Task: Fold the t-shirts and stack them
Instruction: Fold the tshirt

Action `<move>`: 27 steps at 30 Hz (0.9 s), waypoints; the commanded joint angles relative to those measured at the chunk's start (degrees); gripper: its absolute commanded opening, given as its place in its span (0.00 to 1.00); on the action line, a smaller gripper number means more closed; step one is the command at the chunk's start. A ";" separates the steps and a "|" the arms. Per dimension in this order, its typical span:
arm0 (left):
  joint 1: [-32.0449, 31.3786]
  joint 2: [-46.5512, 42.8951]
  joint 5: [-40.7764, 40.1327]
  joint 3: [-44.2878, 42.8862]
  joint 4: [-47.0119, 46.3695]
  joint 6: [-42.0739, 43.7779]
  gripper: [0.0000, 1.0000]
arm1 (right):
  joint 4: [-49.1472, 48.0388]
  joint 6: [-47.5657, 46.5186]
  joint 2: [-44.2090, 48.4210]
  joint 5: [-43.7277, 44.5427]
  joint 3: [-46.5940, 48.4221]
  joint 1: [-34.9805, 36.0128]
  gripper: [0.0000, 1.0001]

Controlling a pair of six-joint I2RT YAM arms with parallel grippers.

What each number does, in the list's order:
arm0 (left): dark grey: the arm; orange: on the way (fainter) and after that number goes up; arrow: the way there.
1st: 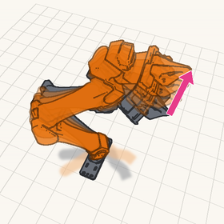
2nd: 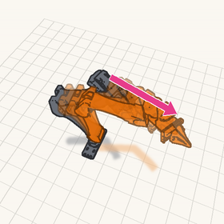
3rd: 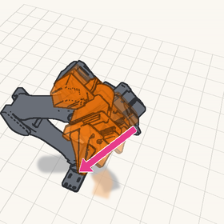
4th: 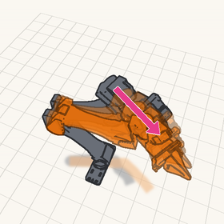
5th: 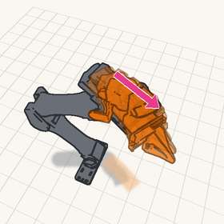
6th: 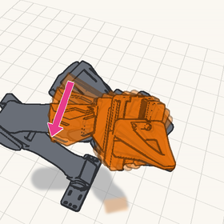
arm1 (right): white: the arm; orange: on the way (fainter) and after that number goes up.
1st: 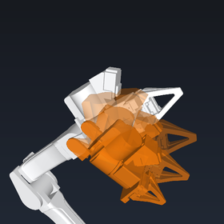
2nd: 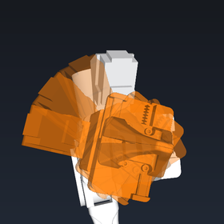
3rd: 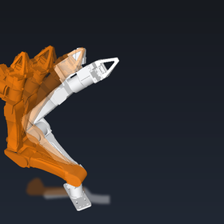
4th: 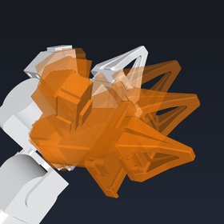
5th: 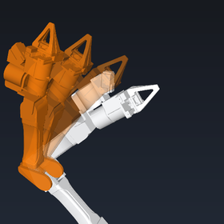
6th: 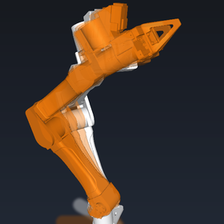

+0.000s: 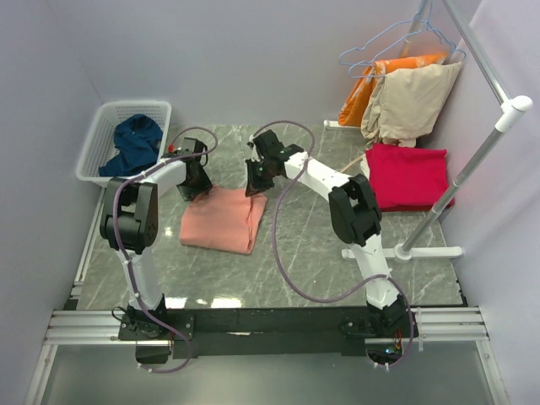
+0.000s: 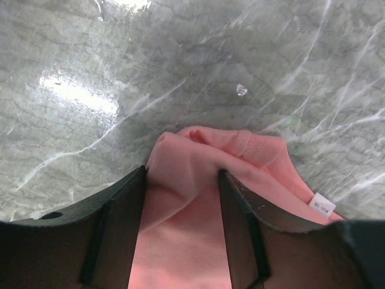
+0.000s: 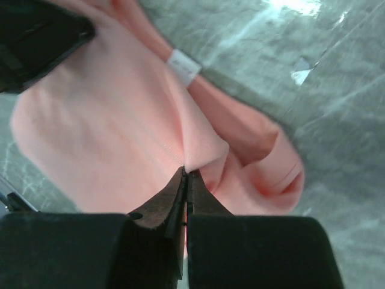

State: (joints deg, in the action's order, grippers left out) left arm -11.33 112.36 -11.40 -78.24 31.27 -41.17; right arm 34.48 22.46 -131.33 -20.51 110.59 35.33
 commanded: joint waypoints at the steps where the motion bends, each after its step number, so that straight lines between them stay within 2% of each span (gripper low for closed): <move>1: 0.08 0.23 -0.29 -0.86 0.29 0.74 0.57 | -1.96 0.57 10.37 4.33 -1.25 3.07 0.00; 10: -1.14 1.73 0.41 -3.94 -0.50 3.19 0.56 | -2.31 3.82 14.52 12.59 -4.50 4.66 0.00; 16: -2.99 1.02 -0.55 -5.96 -1.47 4.52 0.57 | 0.23 8.46 14.17 22.17 -6.16 3.70 0.00; 21: -3.08 -0.82 -0.55 -5.35 -3.58 5.31 0.58 | 1.21 12.52 11.72 23.94 -8.10 0.97 0.00; 27: -3.08 -0.65 -0.38 -6.84 -2.97 7.06 0.61 | 3.93 14.02 6.45 24.39 -5.65 -0.44 0.00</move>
State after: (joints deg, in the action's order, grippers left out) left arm -14.35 113.40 -10.81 -82.24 28.93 -36.40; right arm 36.34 34.28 -121.34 1.41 102.87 35.92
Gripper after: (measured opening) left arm 0.602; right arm 0.010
